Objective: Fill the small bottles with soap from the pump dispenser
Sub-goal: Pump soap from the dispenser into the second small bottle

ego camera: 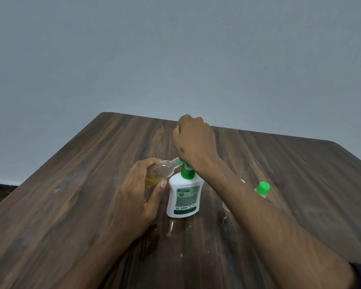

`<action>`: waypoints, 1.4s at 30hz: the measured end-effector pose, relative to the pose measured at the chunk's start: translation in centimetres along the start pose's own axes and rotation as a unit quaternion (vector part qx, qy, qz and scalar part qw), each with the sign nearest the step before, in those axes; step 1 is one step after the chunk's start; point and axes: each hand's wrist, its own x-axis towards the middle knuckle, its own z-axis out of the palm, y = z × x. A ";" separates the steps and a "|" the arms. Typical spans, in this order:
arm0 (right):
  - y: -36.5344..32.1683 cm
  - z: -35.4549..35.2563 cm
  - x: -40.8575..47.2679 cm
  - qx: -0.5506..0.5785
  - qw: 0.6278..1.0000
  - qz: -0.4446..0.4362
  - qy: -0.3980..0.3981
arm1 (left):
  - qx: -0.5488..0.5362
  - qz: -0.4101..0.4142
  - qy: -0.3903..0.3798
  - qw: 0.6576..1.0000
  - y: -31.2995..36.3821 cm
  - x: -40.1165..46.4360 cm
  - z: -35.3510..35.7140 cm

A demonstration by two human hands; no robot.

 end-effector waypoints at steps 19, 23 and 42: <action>0.2 0.1 -0.4 0.006 1.000 0.012 -0.013 | -0.006 0.004 -0.008 1.000 -0.1 -0.2 0.0; 0.1 -0.2 -0.2 0.004 1.000 0.001 0.001 | -0.002 0.004 -0.007 1.000 0.1 -0.1 0.0; 0.1 -0.2 -0.6 0.010 1.000 -0.002 0.001 | 0.003 0.004 -0.001 1.000 -0.1 -0.2 0.1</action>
